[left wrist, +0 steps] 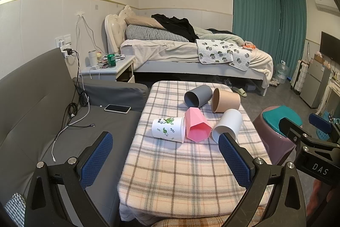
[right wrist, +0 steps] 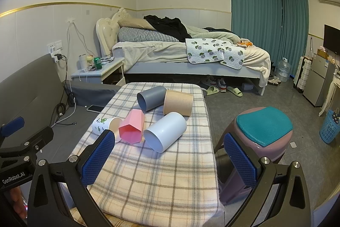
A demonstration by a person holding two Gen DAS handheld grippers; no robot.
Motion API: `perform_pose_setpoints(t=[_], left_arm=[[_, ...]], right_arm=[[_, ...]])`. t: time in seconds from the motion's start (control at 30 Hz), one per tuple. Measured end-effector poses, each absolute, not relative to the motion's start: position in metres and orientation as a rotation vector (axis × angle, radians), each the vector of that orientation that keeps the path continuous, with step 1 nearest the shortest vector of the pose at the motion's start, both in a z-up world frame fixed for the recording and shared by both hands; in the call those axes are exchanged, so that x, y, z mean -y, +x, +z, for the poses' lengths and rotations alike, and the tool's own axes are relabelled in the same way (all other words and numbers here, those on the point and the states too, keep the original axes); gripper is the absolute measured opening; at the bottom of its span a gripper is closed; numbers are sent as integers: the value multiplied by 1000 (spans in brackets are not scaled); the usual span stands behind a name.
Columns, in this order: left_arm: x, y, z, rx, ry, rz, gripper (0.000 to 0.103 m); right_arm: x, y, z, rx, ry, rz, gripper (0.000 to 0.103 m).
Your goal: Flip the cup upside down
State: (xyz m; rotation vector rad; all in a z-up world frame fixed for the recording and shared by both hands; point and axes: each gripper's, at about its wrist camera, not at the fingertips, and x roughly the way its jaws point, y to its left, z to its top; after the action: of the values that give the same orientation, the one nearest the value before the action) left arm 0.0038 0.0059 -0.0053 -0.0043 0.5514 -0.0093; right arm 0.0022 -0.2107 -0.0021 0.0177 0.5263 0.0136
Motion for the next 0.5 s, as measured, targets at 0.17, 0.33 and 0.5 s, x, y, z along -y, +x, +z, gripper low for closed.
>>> perform_pose_setpoints(t=[0.17,0.33,0.5], left_arm=[[-6,4,-5,-552,-4,-10,103],[-5,4,-5,-551,-4,-9,103],[-5,4,-5,-552,-4,-9,103]], right_arm=[[211,2,-2,-527,18,14,103],[211,1,-2,-527,17,14,103],[211,2,-3,-530,18,14,103]])
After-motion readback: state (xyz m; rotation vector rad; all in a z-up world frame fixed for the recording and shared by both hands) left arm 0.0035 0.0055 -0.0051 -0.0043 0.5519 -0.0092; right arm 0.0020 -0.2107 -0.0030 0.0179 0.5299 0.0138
